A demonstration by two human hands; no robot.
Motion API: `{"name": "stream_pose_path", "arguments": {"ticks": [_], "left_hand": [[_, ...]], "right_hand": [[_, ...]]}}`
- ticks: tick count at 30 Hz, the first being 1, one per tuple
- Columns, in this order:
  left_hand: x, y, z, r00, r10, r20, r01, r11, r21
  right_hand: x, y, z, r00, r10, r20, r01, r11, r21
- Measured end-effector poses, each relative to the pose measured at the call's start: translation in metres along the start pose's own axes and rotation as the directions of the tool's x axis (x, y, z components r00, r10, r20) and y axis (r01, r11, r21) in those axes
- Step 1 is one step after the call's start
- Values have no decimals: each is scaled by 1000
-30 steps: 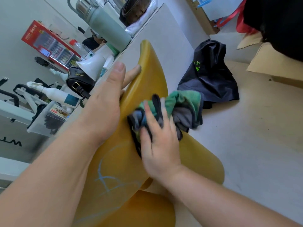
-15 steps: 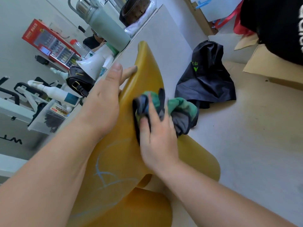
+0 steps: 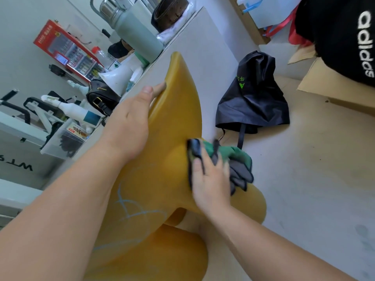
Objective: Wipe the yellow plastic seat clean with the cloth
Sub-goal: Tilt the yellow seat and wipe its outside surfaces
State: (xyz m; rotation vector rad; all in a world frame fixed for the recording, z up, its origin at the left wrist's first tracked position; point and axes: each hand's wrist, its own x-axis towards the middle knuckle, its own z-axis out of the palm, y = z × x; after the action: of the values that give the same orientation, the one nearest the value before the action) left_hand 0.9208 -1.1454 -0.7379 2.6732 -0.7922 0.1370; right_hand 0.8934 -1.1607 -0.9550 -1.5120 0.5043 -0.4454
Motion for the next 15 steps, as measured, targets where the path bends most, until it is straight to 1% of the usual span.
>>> {"name": "stream_pose_path", "arguments": {"ticks": [1, 3, 5, 6, 7, 8, 9, 10, 11, 12, 13, 15], "left_hand": [[0, -1, 0, 1000, -7, -1, 7, 1000, -16], [1, -3, -1, 1000, 1, 7, -1, 1000, -31], [2, -5, -1, 1000, 6, 20, -6, 999, -43], [3, -6, -2, 1000, 2, 27, -1, 999, -46], [4, -6, -1, 1000, 0, 29, 1, 999, -37], [5, -7, -1, 1000, 10, 28, -11, 1000, 7], [5, -7, -1, 999, 45, 26, -47, 995, 85], [6, -6, 0, 996, 90, 16, -91, 979, 181], [6, -6, 0, 990, 139, 2, -135, 958, 253], [7, -5, 1, 985, 174, -14, -163, 948, 274], [8, -6, 1, 983, 184, -24, -172, 950, 260], [9, -7, 1, 982, 183, -46, -167, 955, 244]], "right_hand": [[-4, -21, 2, 994, -113, -10, 113, 994, -1], [-5, -48, 6, 947, -318, -48, 320, 947, 36], [7, -47, 7, 908, -413, -72, 417, 906, 67], [12, -35, 8, 900, -426, -93, 431, 901, 44], [14, -16, 11, 911, -392, -130, 396, 918, 4], [12, 7, 13, 939, -298, -173, 298, 954, -26], [7, 32, 15, 968, -153, -201, 149, 988, -36], [-1, 57, 17, 980, 1, -199, -9, 999, -38], [-9, 81, 18, 975, 137, -174, -144, 989, -32], [-16, 99, 19, 961, 237, -143, -242, 970, -19], [-21, 110, 19, 944, 307, -119, -309, 951, 6], [-23, 106, 23, 919, 381, -103, -376, 925, 58]]}}
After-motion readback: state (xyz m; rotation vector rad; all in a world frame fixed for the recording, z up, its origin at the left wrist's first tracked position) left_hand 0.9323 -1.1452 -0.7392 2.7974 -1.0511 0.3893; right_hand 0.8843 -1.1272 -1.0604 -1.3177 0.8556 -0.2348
